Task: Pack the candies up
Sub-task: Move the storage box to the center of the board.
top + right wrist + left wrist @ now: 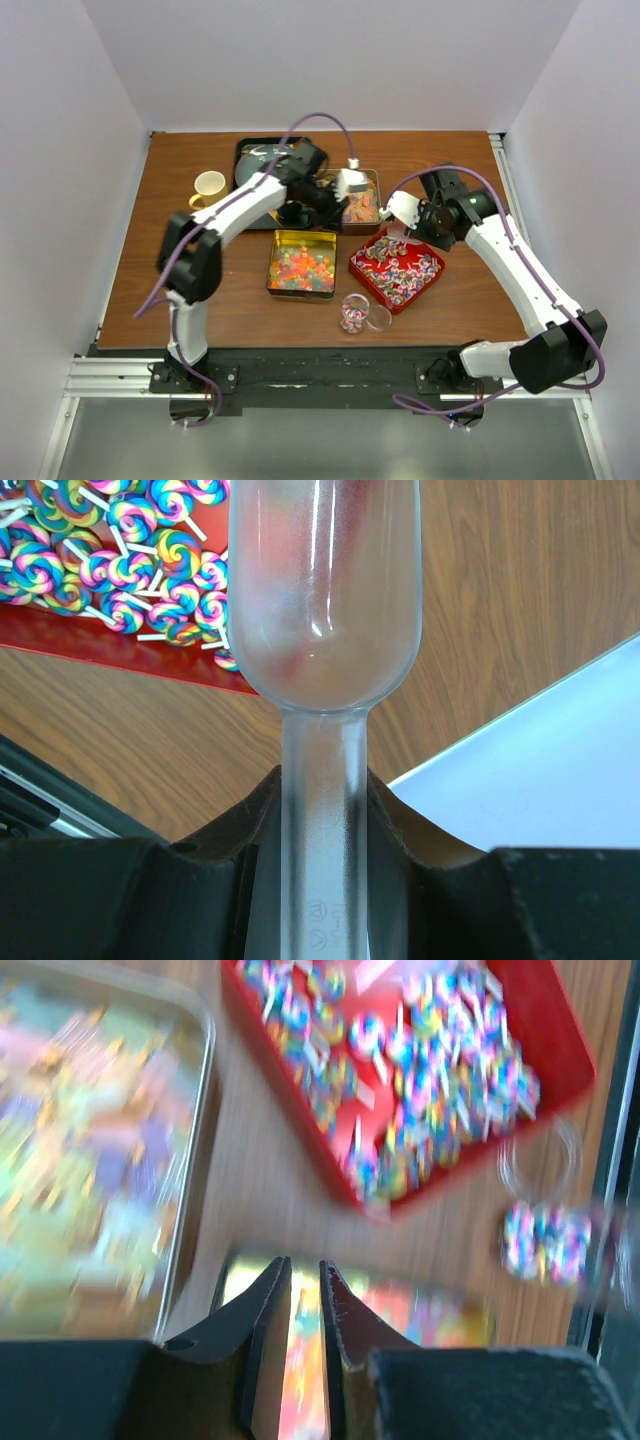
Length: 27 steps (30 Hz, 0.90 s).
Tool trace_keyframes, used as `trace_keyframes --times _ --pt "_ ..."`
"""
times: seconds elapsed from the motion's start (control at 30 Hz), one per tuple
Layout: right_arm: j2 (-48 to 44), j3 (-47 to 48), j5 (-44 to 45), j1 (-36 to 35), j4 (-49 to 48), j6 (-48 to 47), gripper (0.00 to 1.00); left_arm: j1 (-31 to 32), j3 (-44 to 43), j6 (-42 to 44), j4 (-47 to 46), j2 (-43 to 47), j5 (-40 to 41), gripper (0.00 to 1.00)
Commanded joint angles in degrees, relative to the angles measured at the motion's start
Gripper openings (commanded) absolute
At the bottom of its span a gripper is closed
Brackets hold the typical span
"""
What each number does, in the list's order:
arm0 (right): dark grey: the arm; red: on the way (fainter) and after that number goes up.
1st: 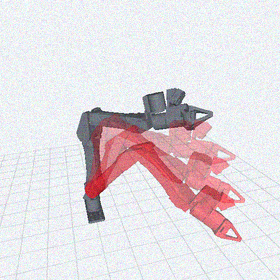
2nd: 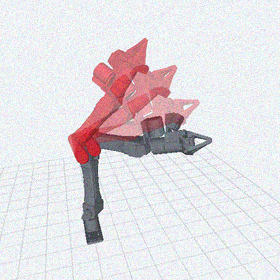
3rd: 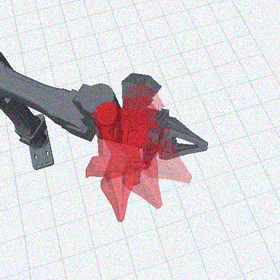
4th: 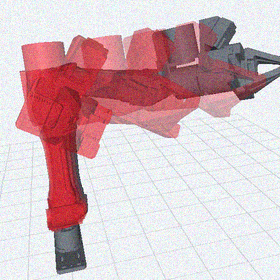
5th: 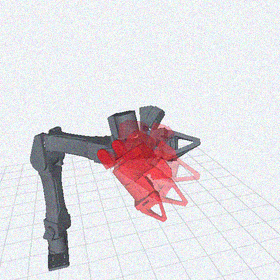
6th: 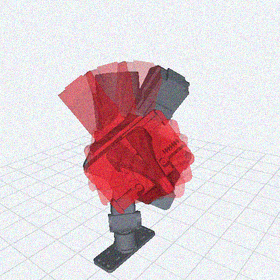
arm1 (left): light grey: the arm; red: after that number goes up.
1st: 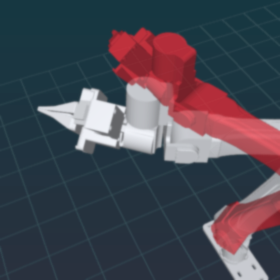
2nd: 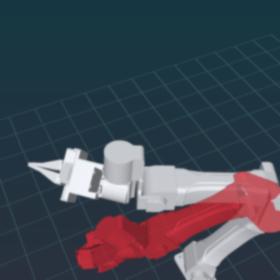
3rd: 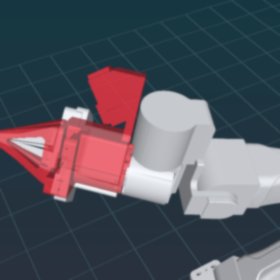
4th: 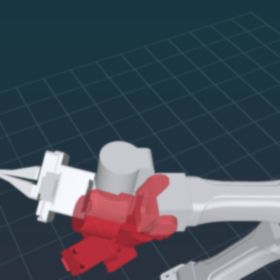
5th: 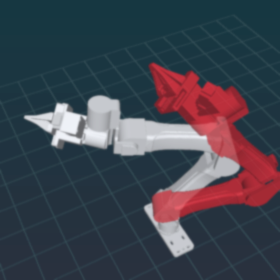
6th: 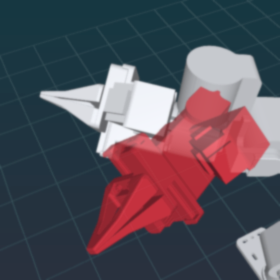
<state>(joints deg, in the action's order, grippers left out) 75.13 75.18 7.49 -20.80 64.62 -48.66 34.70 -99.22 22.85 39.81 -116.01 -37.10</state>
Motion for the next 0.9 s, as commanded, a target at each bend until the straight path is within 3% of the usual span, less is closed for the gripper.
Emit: trace_keyframes --times 0.0,0.03,0.13,0.43,0.7,0.87 --pt "0.4 0.9 -1.8 0.2 -1.2 0.3 0.00 -6.1 8.7 17.2 11.1 8.9 -4.7 0.22" --pt "0.6 1.2 -1.9 0.2 -1.2 0.4 0.00 -8.0 9.8 23.7 13.2 9.5 -6.0 0.22" --pt "1.9 2.4 -2.2 0.3 -1.3 0.4 0.00 -8.2 14.9 30.0 16.2 10.2 -4.4 0.24" --pt "3.3 5.9 2.3 0.4 -3.7 1.1 0.00 -3.7 18.9 27.0 2.8 6.1 -6.9 0.24" --pt "2.6 3.8 3.7 1.3 -4.9 1.1 0.00 3.3 12.2 25.7 0.4 -0.3 -10.5 0.24" --pt "4.4 5.5 3.7 2.0 -4.8 3.0 0.00 5.8 8.4 22.1 -6.1 -4.0 -11.5 0.24"
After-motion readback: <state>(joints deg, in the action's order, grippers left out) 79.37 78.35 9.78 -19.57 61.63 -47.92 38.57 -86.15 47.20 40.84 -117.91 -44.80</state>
